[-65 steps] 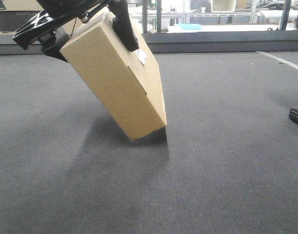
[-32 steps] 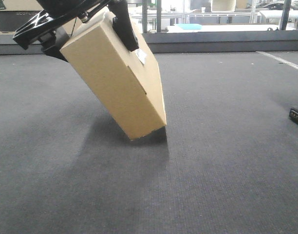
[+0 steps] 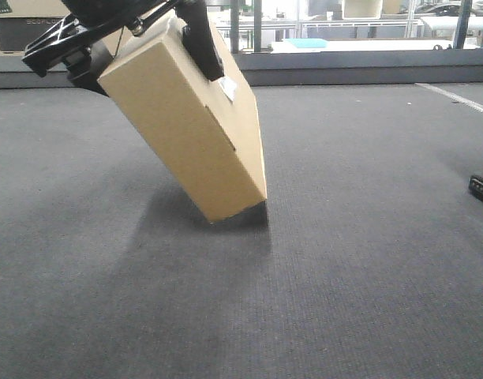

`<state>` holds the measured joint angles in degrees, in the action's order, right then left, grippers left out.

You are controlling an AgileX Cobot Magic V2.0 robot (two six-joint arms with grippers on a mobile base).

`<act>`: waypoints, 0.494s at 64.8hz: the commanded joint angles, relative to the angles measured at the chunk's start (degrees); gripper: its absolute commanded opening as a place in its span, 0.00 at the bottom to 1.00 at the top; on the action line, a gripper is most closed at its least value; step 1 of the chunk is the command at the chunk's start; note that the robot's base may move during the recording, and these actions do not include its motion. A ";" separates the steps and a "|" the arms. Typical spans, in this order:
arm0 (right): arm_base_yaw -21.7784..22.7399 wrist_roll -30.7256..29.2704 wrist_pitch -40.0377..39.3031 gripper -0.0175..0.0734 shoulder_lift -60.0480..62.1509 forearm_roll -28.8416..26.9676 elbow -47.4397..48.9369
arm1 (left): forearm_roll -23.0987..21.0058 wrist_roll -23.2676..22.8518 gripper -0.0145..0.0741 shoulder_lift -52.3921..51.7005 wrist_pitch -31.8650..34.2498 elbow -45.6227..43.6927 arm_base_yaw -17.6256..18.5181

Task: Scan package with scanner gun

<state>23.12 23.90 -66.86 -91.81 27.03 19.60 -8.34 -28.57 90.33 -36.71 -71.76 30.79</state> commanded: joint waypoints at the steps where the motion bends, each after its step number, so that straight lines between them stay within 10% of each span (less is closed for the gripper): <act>1: 0.05 0.03 -1.50 0.73 0.03 -0.78 0.36 | -0.03 0.09 0.04 -0.39 1.81 -0.45 0.39; 32: -2.04 0.03 -1.19 0.73 0.03 -2.32 0.99 | -0.03 0.09 0.04 -0.39 1.81 -0.45 0.39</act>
<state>22.20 23.90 -66.86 -91.81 25.31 20.34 -8.24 -28.57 90.33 -36.50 -71.76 30.79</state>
